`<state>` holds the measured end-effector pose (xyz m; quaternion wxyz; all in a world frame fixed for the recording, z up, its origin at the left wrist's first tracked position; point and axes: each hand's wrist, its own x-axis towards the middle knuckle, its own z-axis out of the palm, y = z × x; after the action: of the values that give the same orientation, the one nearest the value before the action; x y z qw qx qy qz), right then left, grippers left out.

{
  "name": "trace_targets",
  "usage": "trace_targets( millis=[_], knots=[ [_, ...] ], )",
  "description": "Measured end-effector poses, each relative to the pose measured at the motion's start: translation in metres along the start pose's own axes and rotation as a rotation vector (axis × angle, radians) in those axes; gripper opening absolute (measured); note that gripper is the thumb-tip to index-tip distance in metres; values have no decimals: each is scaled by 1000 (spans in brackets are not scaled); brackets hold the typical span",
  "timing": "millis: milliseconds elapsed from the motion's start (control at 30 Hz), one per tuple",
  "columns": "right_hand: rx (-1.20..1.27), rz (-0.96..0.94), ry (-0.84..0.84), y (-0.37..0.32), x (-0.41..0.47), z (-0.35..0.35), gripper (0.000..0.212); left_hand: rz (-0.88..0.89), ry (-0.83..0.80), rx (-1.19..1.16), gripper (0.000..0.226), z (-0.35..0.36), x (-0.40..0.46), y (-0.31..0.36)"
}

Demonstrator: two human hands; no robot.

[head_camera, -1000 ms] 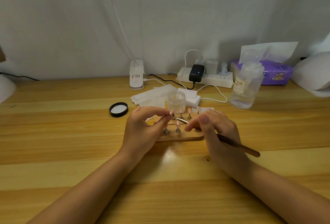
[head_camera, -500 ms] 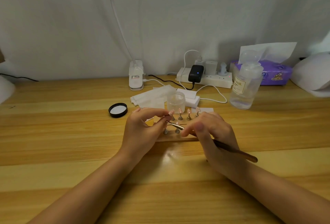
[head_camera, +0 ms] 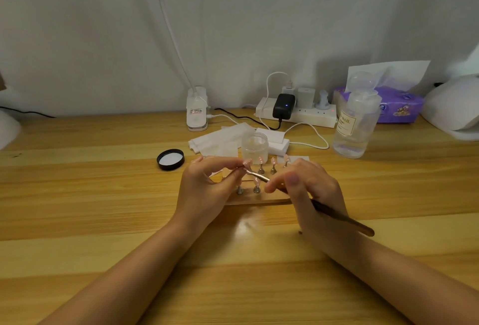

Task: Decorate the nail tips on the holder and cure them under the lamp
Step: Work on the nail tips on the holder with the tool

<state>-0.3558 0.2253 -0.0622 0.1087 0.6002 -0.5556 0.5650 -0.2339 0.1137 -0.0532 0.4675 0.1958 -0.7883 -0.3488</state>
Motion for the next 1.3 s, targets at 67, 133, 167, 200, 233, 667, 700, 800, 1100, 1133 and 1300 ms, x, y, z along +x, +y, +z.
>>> trace_targets(
  millis=[67,133,167,200,233,667,700,800,1100,1133,1300],
  knots=[
    [25,58,27,0,2,-2,40,-4,-1,-24,17,0,0,2],
    [39,102,13,0,3,-3,40,-5,-3,-21,16,0,0,2],
    [41,101,-8,0,2,-2,43,-2,0,-13,20,0,0,2],
    [40,86,-35,0,2,-2,47,0,6,-7,24,0,0,1],
    [34,62,-62,-1,1,-1,51,0,11,-3,27,0,0,0],
    [9,67,-27,-2,3,-1,46,62,-18,-19,21,0,0,-1],
    [-3,31,-43,-2,2,-1,51,60,-19,-20,22,0,0,-1],
    [0,-18,-33,0,-1,-1,57,63,-28,-12,24,1,0,-1],
    [-14,53,-23,-1,2,-2,53,130,-29,38,24,2,0,-8],
    [8,58,-17,0,1,-2,56,130,-29,42,24,2,0,-8],
    [79,85,26,-3,2,-4,44,132,-38,52,30,2,0,-8]
  ],
)
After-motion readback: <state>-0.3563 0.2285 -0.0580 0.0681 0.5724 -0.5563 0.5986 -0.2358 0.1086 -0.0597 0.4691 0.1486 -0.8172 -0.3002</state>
